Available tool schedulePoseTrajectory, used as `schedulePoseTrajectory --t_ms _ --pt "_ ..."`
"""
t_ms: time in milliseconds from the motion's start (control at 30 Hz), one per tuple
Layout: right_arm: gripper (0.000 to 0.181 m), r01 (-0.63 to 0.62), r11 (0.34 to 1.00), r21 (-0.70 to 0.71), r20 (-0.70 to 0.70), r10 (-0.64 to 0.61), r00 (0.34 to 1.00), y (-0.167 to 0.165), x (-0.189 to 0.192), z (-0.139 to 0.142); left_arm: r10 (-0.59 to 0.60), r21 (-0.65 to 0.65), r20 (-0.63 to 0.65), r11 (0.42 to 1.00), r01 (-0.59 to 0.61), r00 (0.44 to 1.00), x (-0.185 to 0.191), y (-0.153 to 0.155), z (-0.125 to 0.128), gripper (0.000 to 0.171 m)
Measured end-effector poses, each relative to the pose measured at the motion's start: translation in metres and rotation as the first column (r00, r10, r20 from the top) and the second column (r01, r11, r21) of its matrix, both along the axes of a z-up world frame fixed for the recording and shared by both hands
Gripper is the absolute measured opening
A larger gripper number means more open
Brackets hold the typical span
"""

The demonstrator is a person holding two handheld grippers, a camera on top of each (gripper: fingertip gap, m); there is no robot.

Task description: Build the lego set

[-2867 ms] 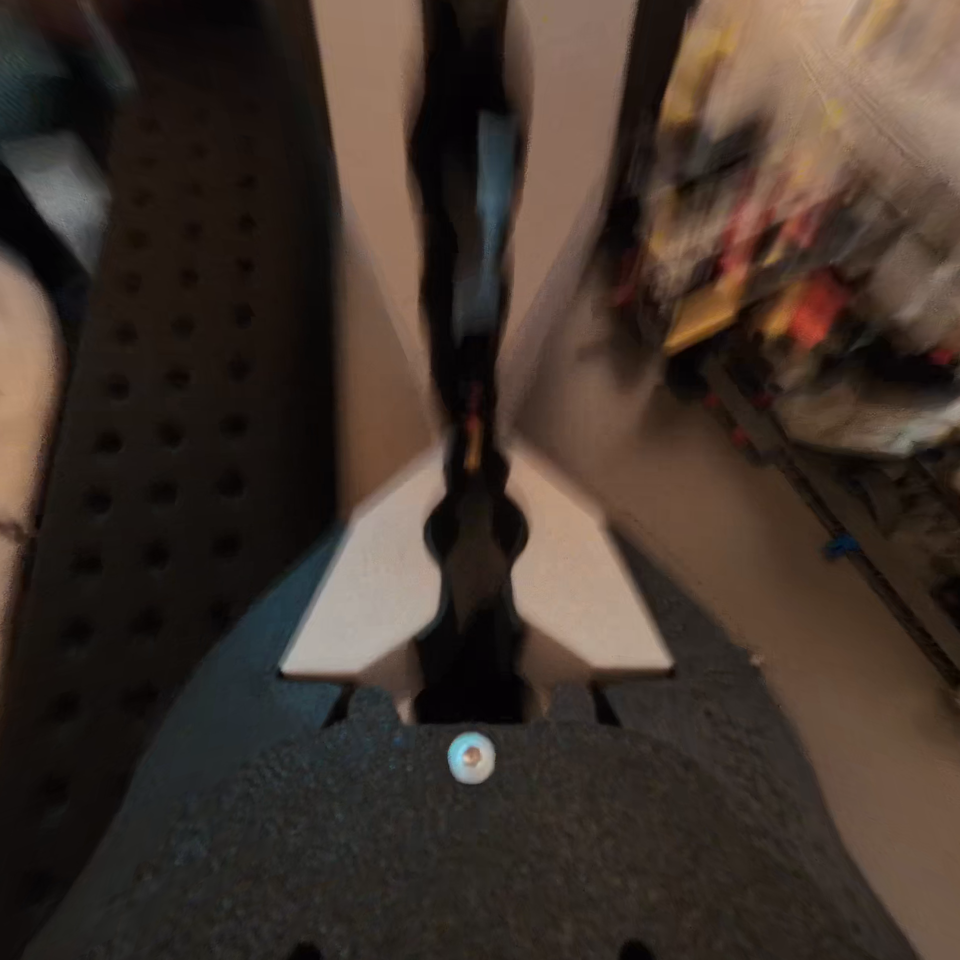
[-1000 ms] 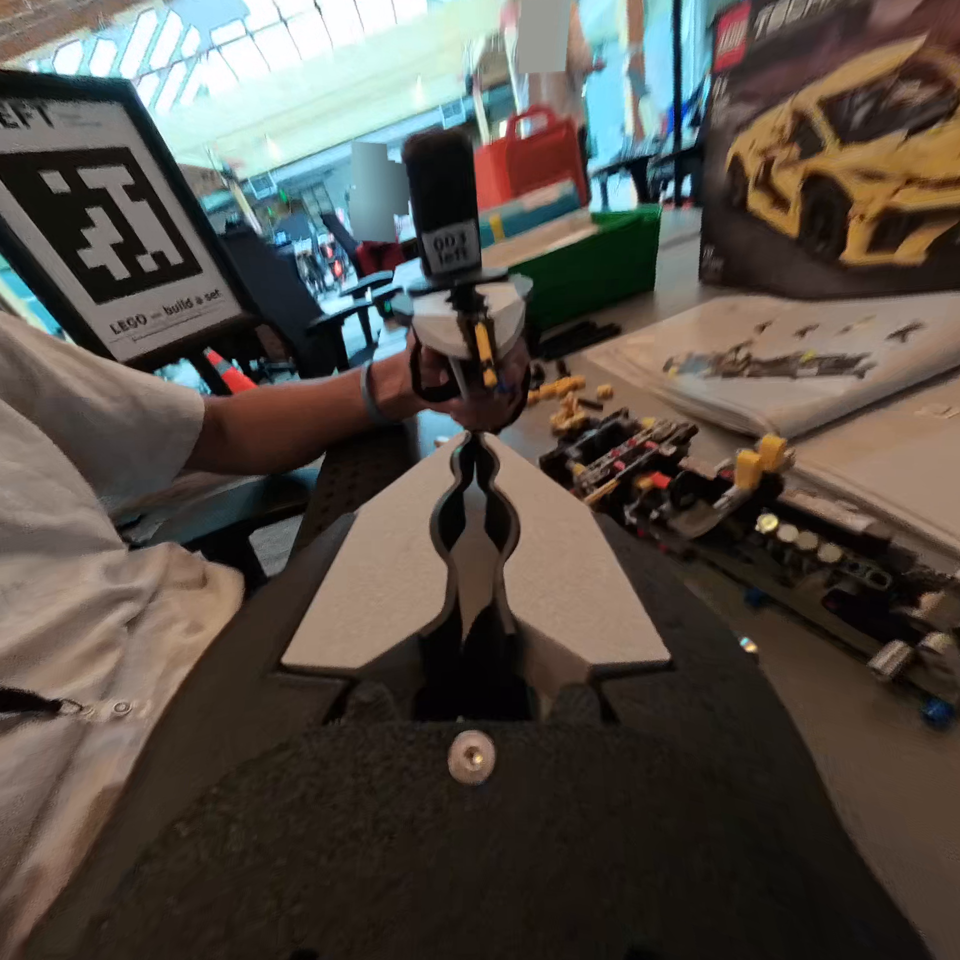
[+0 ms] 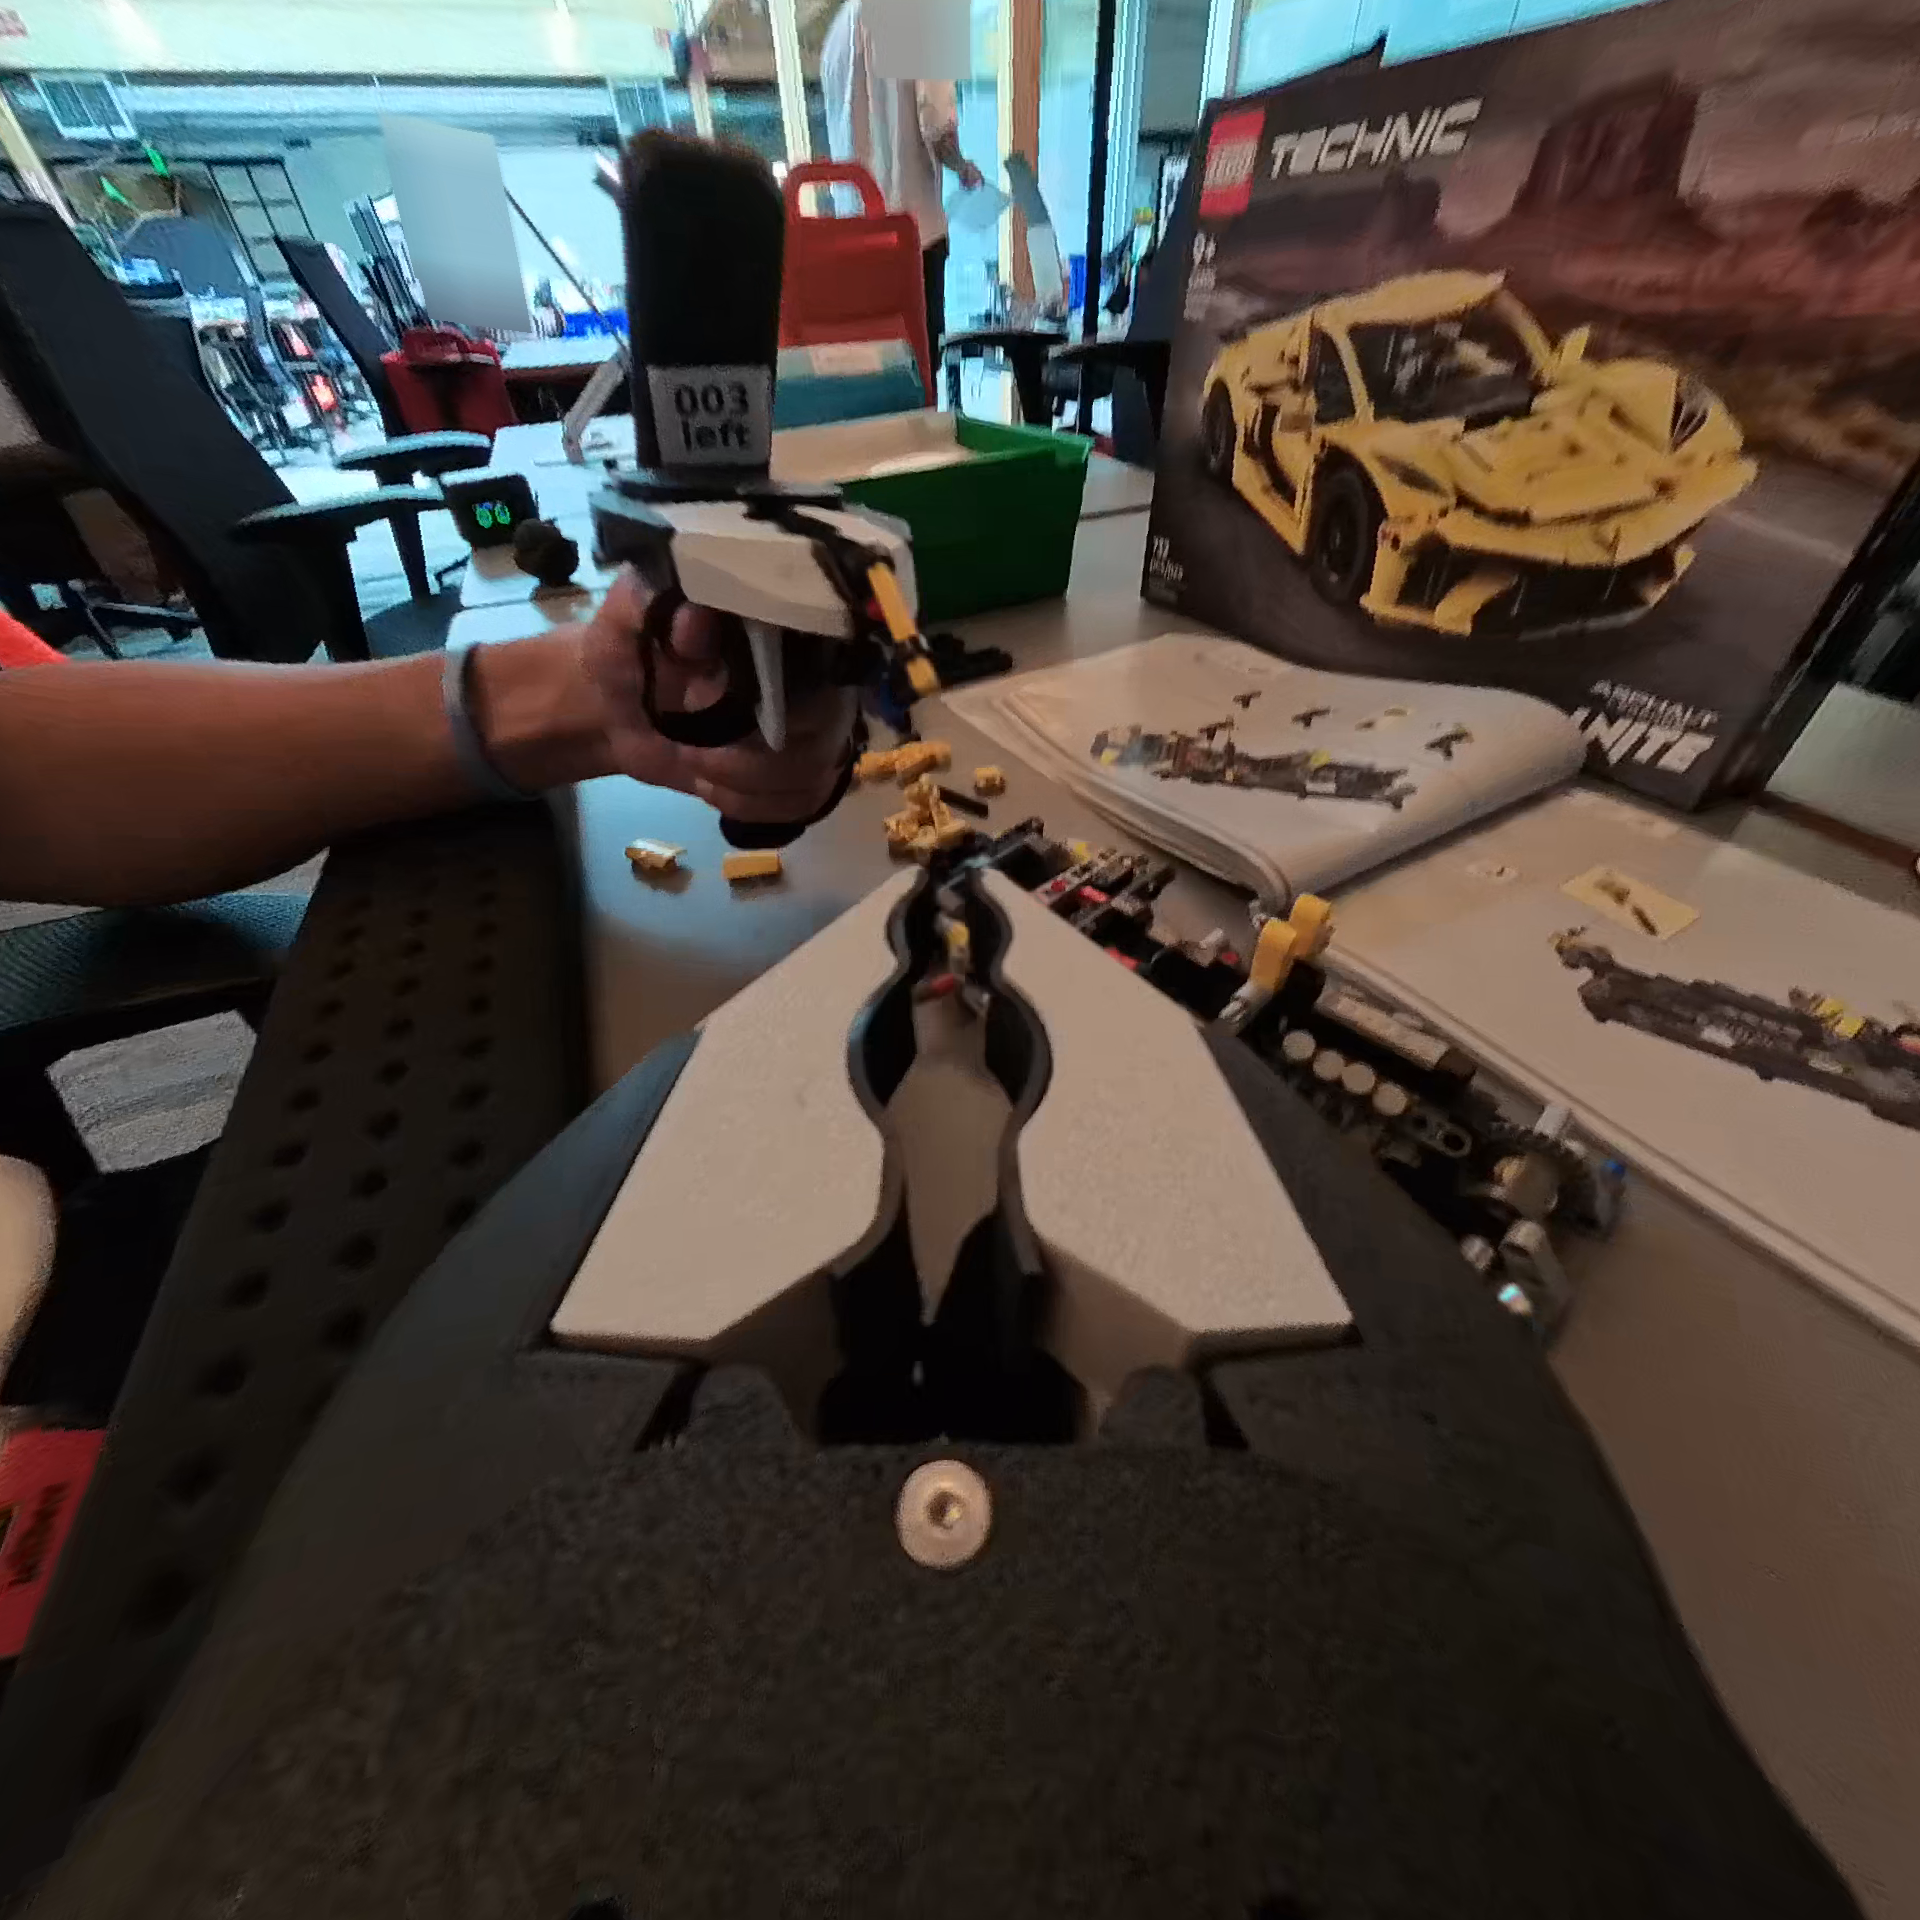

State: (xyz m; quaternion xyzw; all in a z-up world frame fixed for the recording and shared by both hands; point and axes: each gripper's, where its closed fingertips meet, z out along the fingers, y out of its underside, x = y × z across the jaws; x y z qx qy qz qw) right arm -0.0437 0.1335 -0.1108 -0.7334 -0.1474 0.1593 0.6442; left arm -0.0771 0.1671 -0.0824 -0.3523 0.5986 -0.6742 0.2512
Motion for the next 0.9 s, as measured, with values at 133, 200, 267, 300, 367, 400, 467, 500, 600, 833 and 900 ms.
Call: schedulePoseTrajectory --t_ms 133,200,267,300,367,400,467,500,600,833,900 --pt "0.029 -0.013 1.0 0.025 -0.08 0.015 0.997 0.006 -0.004 0.008 0.105 -0.033 0.056 0.994 -0.103 0.993 0.003 0.02 0.013 0.005" --pt "0.034 -0.048 0.999 0.011 -0.147 0.049 0.988 0.011 -0.008 0.014 0.179 -0.06 0.082 0.983 -0.175 0.98 0.005 0.035 0.019 0.005" --pt "0.041 -0.097 0.995 -0.009 -0.168 0.094 0.981 0.019 -0.015 0.023 0.259 -0.121 0.104 0.962 -0.246 0.96 0.006 0.052 0.027 0.005" --pt "0.044 -0.118 0.993 -0.021 -0.16 0.113 0.981 0.026 -0.019 0.028 0.305 -0.162 0.118 0.945 -0.285 0.945 0.005 0.061 0.032 0.005" --pt "0.05 -0.159 0.986 -0.038 -0.151 0.152 0.977 0.045 -0.025 0.043 0.427 -0.224 0.139 0.892 -0.391 0.894 0.007 0.083 0.041 0.004" --pt "0.051 -0.171 0.984 -0.043 -0.144 0.163 0.976 0.055 -0.026 0.051 0.482 -0.227 0.143 0.866 -0.446 0.864 0.009 0.092 0.044 0.004" --pt "0.049 -0.167 0.986 -0.023 -0.137 0.162 0.977 0.077 -0.021 0.07 0.551 -0.2 0.175 0.832 -0.518 0.816 0.016 0.1 0.057 0.005" --pt "0.046 -0.155 0.988 0.001 -0.153 0.153 0.976 0.086 -0.015 0.081 0.598 -0.187 0.195 0.801 -0.569 0.777 0.021 0.104 0.066 0.005" --pt "0.04 -0.066 0.995 0.069 -0.246 0.081 0.966 0.105 0.015 0.094 0.727 -0.13 0.242 0.681 -0.721 0.643 0.038 0.12 0.088 0.005" --pt "0.036 0.113 0.991 0.07 -0.413 -0.074 0.908 0.085 0.059 0.063 0.622 -0.045 0.164 0.78 -0.624 0.765 0.076 0.091 0.04 0.005" --pt "0.037 0.076 0.994 0.072 -0.373 -0.044 0.927 0.088 0.057 0.068 0.595 0.018 0.2 0.792 -0.611 0.778 0.074 0.083 0.034 0.005"
